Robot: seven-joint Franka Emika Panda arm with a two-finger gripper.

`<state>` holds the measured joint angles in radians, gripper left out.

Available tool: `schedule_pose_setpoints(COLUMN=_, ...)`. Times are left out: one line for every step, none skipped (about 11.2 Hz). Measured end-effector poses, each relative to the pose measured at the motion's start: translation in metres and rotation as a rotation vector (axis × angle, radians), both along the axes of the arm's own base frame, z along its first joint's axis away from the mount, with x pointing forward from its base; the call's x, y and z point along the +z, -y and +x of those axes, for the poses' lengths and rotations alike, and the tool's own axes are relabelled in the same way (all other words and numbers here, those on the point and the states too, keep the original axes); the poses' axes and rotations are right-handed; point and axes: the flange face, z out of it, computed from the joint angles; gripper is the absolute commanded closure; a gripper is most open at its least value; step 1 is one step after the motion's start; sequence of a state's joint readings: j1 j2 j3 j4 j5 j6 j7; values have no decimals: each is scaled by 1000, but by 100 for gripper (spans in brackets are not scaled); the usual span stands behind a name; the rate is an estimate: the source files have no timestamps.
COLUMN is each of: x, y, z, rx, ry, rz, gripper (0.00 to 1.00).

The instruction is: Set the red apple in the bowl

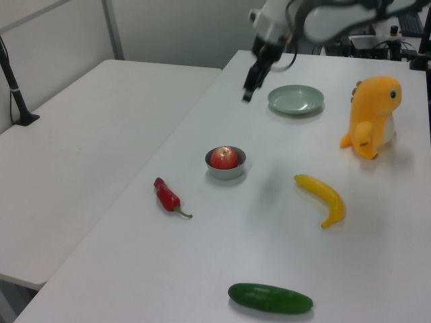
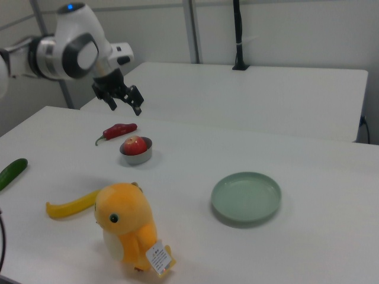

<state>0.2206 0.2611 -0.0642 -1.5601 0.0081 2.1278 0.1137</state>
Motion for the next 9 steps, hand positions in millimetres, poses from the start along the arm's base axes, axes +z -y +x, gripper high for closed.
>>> schedule_pose_setpoints(x=34, y=20, z=-23, rx=-25, ry=-55, rz=-3, gripper=0)
schedule_pose_setpoints(x=63, y=38, z=-48, rx=-47, ry=-108, rz=-5, gripper=0)
schedule_pose_setpoints(x=88, y=56, z=-72, rx=-70, ry=-156, rz=-6, gripper=0)
schedule_pose_setpoints(x=107, y=73, z=-93, rx=-96, ry=-185, rz=-3, gripper=0)
schedule_pose_setpoints(x=123, y=91, z=-112, rx=-124, ry=-205, rz=0, gripper=0)
schedule_pose_setpoints(x=132, y=102, z=-126, rx=-142, ry=-228, rz=2, gripper=0)
schedule_pose_setpoints(x=134, y=105, z=-133, rx=-147, ry=-246, rz=5, gripper=0)
schedule_pose_setpoints(x=131, y=105, z=-133, rx=-146, ry=-254, rz=17, gripper=0)
schedule_pose_setpoints(x=126, y=102, z=-132, rx=-137, ry=-267, rz=31, gripper=0)
